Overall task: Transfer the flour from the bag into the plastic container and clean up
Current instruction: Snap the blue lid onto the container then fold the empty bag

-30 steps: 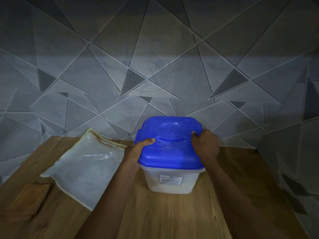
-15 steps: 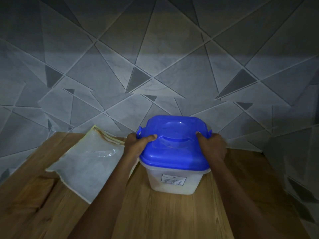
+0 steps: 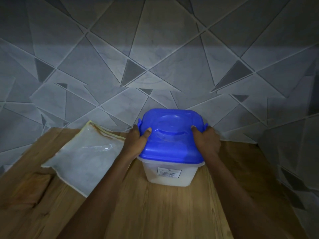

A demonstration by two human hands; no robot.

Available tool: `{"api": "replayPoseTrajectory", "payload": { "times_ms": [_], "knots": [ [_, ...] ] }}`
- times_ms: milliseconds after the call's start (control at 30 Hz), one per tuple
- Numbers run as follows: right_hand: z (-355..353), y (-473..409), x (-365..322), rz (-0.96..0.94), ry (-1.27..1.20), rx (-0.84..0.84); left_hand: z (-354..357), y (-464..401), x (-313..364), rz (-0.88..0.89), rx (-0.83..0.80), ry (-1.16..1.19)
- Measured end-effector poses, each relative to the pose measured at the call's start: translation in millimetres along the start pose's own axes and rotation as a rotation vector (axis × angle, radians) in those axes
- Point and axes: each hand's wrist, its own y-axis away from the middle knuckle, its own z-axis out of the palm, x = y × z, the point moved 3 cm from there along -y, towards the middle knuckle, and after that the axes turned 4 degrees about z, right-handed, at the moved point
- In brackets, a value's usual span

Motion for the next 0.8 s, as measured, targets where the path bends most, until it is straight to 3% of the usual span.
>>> {"api": "replayPoseTrajectory", "payload": {
  "times_ms": [200,333,800],
  "knots": [
    [1.7,31.8,25.3,-0.107,-0.236,0.038,15.0,48.2,-4.5,0.118,0.223,0.168],
    [1.7,29.0,26.1,-0.108,-0.283,0.041,25.9,42.0,0.9,0.074,0.354,0.125],
    [3.4,-29.0,17.5,-0.108,-0.332,0.051,55.6,-13.1,9.3,0.159,0.324,0.065]
  ]
}}
